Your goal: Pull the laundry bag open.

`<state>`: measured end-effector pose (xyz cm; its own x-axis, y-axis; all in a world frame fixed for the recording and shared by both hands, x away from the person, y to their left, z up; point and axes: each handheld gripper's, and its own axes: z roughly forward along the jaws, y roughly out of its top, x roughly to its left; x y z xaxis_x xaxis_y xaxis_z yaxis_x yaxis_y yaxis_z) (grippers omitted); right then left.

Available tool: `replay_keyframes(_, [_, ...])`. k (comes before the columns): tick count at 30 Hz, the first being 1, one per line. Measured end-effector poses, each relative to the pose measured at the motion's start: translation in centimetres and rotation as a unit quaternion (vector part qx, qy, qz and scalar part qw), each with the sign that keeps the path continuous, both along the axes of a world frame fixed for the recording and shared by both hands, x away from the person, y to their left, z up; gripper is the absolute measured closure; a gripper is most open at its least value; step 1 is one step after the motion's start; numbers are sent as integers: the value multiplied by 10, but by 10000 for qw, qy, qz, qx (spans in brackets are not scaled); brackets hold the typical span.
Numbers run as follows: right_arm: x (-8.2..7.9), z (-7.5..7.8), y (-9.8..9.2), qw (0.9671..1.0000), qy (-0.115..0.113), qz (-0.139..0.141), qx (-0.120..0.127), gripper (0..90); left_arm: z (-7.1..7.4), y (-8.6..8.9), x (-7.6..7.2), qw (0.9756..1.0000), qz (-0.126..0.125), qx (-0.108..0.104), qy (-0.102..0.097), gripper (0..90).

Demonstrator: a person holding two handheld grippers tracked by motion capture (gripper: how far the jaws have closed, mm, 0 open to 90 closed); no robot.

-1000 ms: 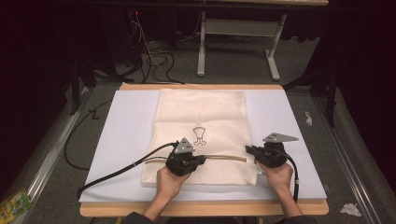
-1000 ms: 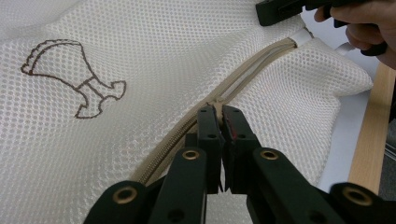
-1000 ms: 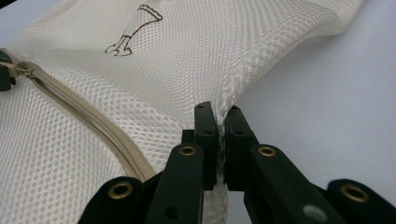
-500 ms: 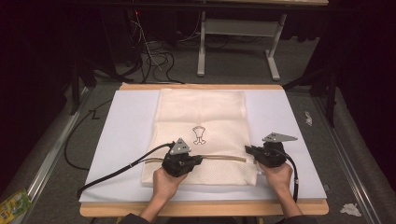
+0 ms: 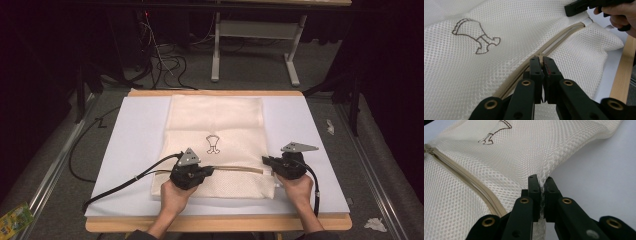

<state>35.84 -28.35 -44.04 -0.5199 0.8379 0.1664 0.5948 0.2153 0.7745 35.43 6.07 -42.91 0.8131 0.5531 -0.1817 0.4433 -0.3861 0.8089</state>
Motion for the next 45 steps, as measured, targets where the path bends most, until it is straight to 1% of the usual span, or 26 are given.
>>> replay_keyframes(1, [0, 0, 0, 10000, -8, 0, -14, 878, 0, 1, 0, 10000, 11, -25, 20, 871])
replay_keyframes(3, [0, 0, 0, 10000, -4, 7, -7, 879, 0, 2, -1, 10000, 2, -10, -4, 871])
replay_keyframes(6, [0, 0, 1, 10000, 13, 3, -17, 878, 0, 4, -1, 10000, 5, -60, 2, 871])
replay_keyframes(7, [0, 0, 1, 10000, 13, 10, -18, 879, 0, 5, -1, 10000, 9, -89, 32, 871])
replay_keyframes(10, [0, 0, 1, 10000, 16, 8, -29, 879, -1, 6, -1, 10000, 29, -68, 19, 871])
replay_keyframes(12, [0, -1, 0, 10000, 22, -8, -61, 878, 0, 8, -2, 9999, 52, -85, 25, 871])
replay_keyframes(16, [0, -1, 0, 10000, 23, -1, -34, 878, 1, 13, -2, 9999, 72, -116, 32, 871])
replay_keyframes(21, [1, -1, 0, 10000, 18, 16, -55, 878, 1, 14, -2, 9999, 88, -120, 14, 871])
replay_keyframes(25, [0, -1, 0, 10000, 14, 5, -54, 879, 1, 16, -1, 9998, 83, -166, 51, 871])
replay_keyframes(30, [1, -2, 0, 10000, 16, -9, -73, 878, 1, 19, -2, 9997, 142, -176, 27, 871])
replay_keyframes(33, [1, -2, 0, 10000, 36, -21, -80, 879, 1, 22, -2, 9996, 171, -196, 50, 871])
replay_keyframes(34, [1, -2, 0, 10000, 45, -13, -47, 878, 1, 23, -2, 9997, 184, -183, 38, 871])
replay_keyframes(35, [1, -2, 0, 10000, 15, -11, -92, 878, 2, 23, -2, 9996, 185, -188, 37, 871])
replay_keyframes(41, [1, -3, 0, 10000, 33, -15, -60, 879, 2, 28, -3, 9994, 239, -243, 10, 871])
replay_keyframes(43, [1, -3, 0, 10000, -1, -4, -79, 878, 2, 29, -3, 9994, 241, -235, 22, 871])
replay_keyframes(45, [1, -2, 0, 10000, 41, -13, -57, 879, 3, 29, -4, 9994, 244, -232, 20, 871])
